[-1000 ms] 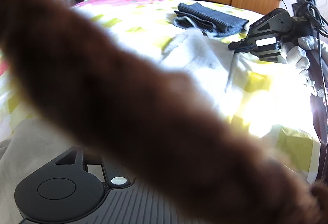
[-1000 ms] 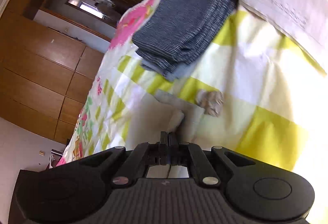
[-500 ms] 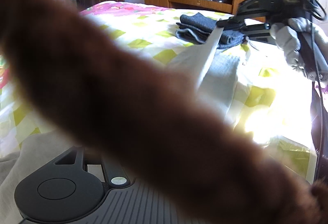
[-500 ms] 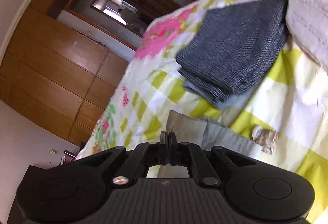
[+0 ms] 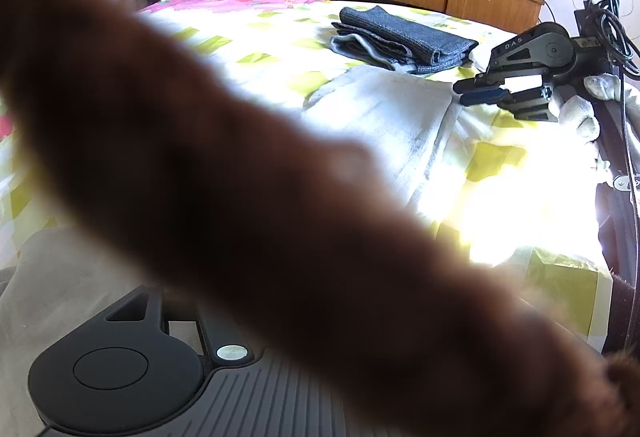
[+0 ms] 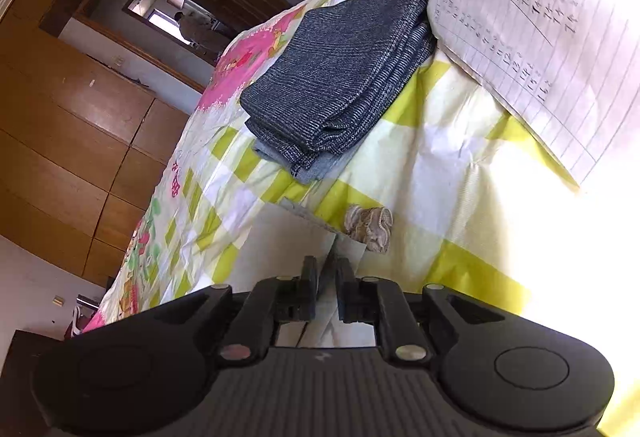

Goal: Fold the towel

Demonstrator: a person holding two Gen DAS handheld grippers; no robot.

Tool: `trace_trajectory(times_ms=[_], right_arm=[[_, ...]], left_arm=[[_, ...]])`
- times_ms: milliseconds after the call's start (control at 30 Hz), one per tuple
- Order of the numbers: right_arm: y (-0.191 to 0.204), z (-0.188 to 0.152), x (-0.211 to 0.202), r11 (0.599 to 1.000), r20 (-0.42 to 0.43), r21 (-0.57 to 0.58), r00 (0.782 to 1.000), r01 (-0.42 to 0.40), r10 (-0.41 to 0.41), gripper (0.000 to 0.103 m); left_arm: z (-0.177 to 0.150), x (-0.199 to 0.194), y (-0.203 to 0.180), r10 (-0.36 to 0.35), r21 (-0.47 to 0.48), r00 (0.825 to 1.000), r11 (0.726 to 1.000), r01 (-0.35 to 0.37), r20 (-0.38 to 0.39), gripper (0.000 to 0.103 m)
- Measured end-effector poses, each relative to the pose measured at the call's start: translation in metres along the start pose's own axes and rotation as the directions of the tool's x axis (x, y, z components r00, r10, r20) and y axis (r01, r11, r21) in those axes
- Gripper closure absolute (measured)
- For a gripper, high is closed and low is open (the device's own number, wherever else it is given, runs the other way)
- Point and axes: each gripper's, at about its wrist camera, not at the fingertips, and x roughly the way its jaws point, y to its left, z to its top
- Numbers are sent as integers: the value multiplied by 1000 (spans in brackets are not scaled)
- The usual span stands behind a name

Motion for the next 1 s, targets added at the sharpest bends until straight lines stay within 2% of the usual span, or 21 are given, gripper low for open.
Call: trace_trajectory(times_ms=[133, 267, 333, 367, 533, 567, 633, 733, 833, 1000], right_arm=[[5, -1, 9, 1000, -16, 2, 1000, -21, 21, 68], [14, -1, 22, 999, -37, -42, 999, 22, -23, 65], [16, 0, 21, 998, -31, -50, 999, 30, -32, 73], [17, 0, 18, 998, -23, -56, 999, 33, -35, 84], [21, 3, -3, 997, 10, -70, 1000, -29, 30, 84], [20, 3, -1, 997, 7, -75, 1000, -26, 27, 84], [11, 1, 7, 998, -21, -65, 999, 27, -28, 84], [5, -1, 13, 996, -36, -76, 998, 40, -42, 84], [13, 1, 7, 995, -38, -98, 999, 35, -39, 80], [6, -4, -12, 997, -47, -59, 998, 43, -46, 62]], left_arm=[[0, 1, -4, 2, 10, 1000, 1000, -1, -7, 42], [-1, 1, -6, 2, 15, 1000, 1000, -2, -5, 42], [-1, 2, -6, -2, 8, 1000, 1000, 2, -3, 42], [-1, 1, -6, -2, 9, 1000, 1000, 2, -1, 42], [1, -2, -5, -13, 1, 1000, 1000, 13, 17, 42], [1, 0, -5, -15, 1, 1000, 1000, 15, 14, 42], [-1, 5, -6, -14, 5, 1000, 1000, 14, -1, 42], [-3, 6, -8, -19, 14, 1000, 1000, 19, -7, 42], [-2, 4, -8, -18, 16, 1000, 1000, 18, -5, 42], [0, -2, -5, -14, -4, 999, 1000, 14, 29, 42]])
